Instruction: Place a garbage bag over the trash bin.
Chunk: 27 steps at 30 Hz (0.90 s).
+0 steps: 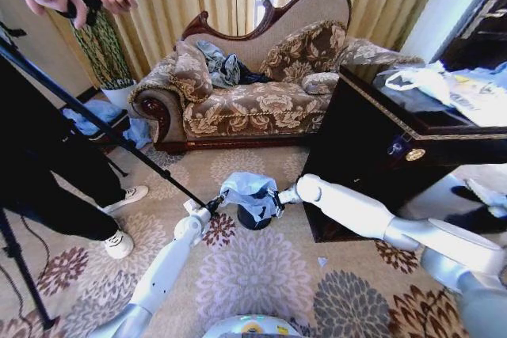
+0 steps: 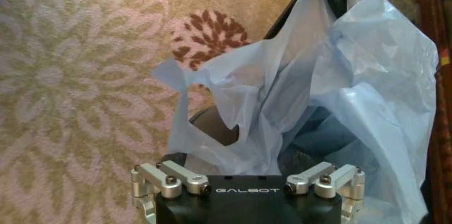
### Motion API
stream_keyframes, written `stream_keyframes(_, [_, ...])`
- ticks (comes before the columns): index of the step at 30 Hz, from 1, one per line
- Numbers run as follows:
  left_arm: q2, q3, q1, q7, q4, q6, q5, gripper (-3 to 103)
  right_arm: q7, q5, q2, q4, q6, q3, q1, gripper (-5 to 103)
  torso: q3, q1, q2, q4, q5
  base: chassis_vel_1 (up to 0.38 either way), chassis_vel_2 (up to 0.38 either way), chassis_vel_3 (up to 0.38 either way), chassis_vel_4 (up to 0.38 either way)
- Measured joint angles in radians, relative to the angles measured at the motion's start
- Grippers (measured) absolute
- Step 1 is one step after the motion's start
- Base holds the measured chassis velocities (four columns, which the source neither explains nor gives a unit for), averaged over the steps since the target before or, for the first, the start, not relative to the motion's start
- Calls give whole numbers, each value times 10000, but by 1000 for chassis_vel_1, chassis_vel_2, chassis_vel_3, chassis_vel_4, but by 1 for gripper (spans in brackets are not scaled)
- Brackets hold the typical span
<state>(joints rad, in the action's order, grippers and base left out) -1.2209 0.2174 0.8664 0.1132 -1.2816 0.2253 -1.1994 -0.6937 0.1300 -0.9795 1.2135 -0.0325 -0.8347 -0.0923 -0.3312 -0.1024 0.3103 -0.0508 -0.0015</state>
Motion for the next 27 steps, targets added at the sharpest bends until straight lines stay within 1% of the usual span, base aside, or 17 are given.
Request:
stream_keyframes(2, [0, 0, -4, 22, 27, -10, 7, 12, 149, 39, -8, -50, -72, 10, -46, 100, 0, 0, 0, 0, 0, 0, 0, 0, 0])
stream_keyframes(3, [-14, -6, -30, 111, 134, -81, 36, 12, 505, 156, -46, -179, -256, 39, -151, 100, 0, 0, 0, 0, -2, 0, 0, 0, 0])
stream_keyframes(5, [-38, -23, -82, 217, 302, -139, 105, 12, 830, 323, -61, -292, -440, 65, -260, 100, 0, 0, 0, 2, 0, 0, 0, 0, 0])
stream_keyframes(6, [-38, -23, -82, 217, 302, -139, 105, 12, 830, 323, -61, -292, -440, 65, -260, 100, 0, 0, 0, 2, 0, 0, 0, 0, 0])
stream_keyframes(8, [-117, -75, -190, 369, 583, -258, 206, 12, 1253, 622, -3, -352, -651, 101, -348, 100, 0, 0, 0, 0, -1, 0, 0, 0, 0])
stream_keyframes(10, [-148, -85, -216, 387, 661, -306, 228, 12, 1379, 725, 22, -355, -688, 108, -372, 100, 0, 0, 0, 0, -1, 0, 0, 0, 0])
stream_keyframes(13, [-276, -180, -265, 478, 957, -758, 254, 12, 1796, 1204, 133, -364, -837, 136, -476, 100, 0, 0, 0, 0, 0, 0, 0, 0, 0])
stream_keyframes(15, [-312, -262, -253, 538, 1065, -1031, 294, 12, 1860, 1452, 227, -333, -842, 167, -517, 100, 0, 0, 0, 0, -1, 0, 0, 0, 0])
stream_keyframes(16, [-312, -262, -253, 538, 1065, -1031, 294, 12, 1860, 1452, 227, -333, -842, 167, -517, 100, 0, 0, 0, 0, -1, 0, 0, 0, 0])
stream_keyframes(20, [-351, -364, -197, 787, 1176, -1311, 353, 12, 1835, 2217, 364, -423, -919, 350, -560, 100, 0, 0, 1, 0, -2, 0, 0, 0, 0])
stream_keyframes(21, [-351, -364, -197, 787, 1176, -1311, 353, 12, 1835, 2217, 364, -423, -919, 350, -560, 100, 0, 0, 1, 0, -2, 0, 0, 0, 0])
stream_keyframes(25, [-396, -393, -276, 962, 1286, -1425, 361, 12, 1974, 2515, 193, -762, -926, 492, -675, 100, 0, 0, 0, 0, 0, 0, 0, 0, 0])
stream_keyframes(27, [-422, -415, -338, 1076, 1348, -1481, 360, 12, 2050, 2734, -25, -1042, -901, 633, -757, 100, 0, 0, 0, -1, 0, 0, 0, 0, 0])
